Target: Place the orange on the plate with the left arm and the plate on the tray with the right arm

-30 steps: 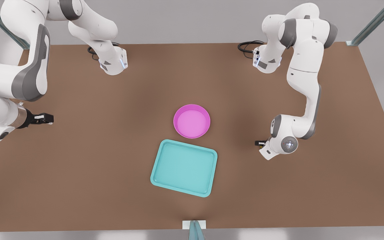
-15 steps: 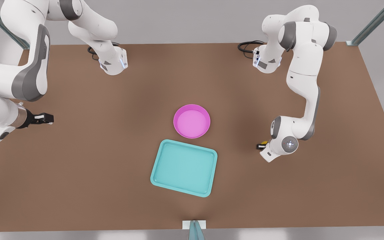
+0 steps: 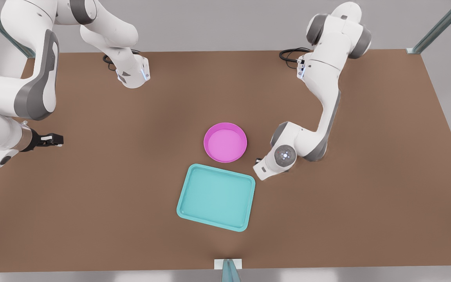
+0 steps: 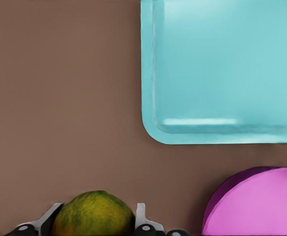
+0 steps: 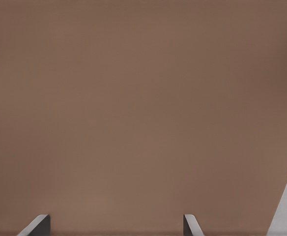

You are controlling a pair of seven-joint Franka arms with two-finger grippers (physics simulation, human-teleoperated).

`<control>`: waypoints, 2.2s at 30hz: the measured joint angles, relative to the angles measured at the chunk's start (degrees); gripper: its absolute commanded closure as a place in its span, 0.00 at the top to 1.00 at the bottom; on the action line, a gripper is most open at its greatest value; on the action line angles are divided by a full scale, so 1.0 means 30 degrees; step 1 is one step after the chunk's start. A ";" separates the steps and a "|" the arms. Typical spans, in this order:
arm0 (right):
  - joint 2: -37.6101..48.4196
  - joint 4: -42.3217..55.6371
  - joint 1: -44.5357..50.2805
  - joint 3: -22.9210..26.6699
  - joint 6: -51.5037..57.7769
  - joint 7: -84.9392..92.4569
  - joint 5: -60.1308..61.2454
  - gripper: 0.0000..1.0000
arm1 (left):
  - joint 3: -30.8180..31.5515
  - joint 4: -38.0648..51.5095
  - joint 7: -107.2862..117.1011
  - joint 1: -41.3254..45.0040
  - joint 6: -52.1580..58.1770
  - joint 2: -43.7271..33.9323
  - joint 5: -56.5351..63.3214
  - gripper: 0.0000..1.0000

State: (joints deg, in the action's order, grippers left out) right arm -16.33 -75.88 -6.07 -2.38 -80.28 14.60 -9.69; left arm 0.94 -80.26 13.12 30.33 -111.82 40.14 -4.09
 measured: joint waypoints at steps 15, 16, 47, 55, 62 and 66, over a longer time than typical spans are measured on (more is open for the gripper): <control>0.0000 0.0000 0.0000 0.0000 0.0000 0.0032 0.0002 1.00 | 0.0554 0.2475 0.5675 0.2310 0.3553 -0.0482 -0.0684 1.00; 0.0000 0.0000 0.0000 0.0000 0.0000 0.0034 0.0001 1.00 | 0.0391 0.3245 0.5789 0.0678 0.4770 -0.1954 -0.0684 1.00; -0.3156 -1.4110 0.7639 -0.3838 -2.0525 -0.1045 0.7608 1.00 | 0.0475 0.3308 0.1510 -0.7855 1.3054 -0.8582 0.0468 1.00; -0.4152 -1.3968 0.8233 -0.5293 -2.3227 -0.1487 1.0286 1.00 | 0.0450 0.3309 0.1052 -0.7875 1.3096 -0.8607 0.0513 1.00; -0.4900 -1.4209 0.8279 -0.6157 -2.3870 -0.1740 1.0807 1.00 | 0.0474 0.3309 0.0789 -0.7883 1.3106 -0.8678 0.0489 1.00; -0.5438 -1.4037 0.8417 -0.6505 -2.4086 -0.1848 1.1038 1.00 | 0.0475 0.3309 0.0675 -0.7883 1.3110 -0.8670 0.0479 1.00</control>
State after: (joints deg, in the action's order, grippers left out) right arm -32.64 -117.99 19.18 -21.89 -152.53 9.06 23.42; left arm 2.36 -70.34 15.14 6.68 -72.49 14.13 -2.65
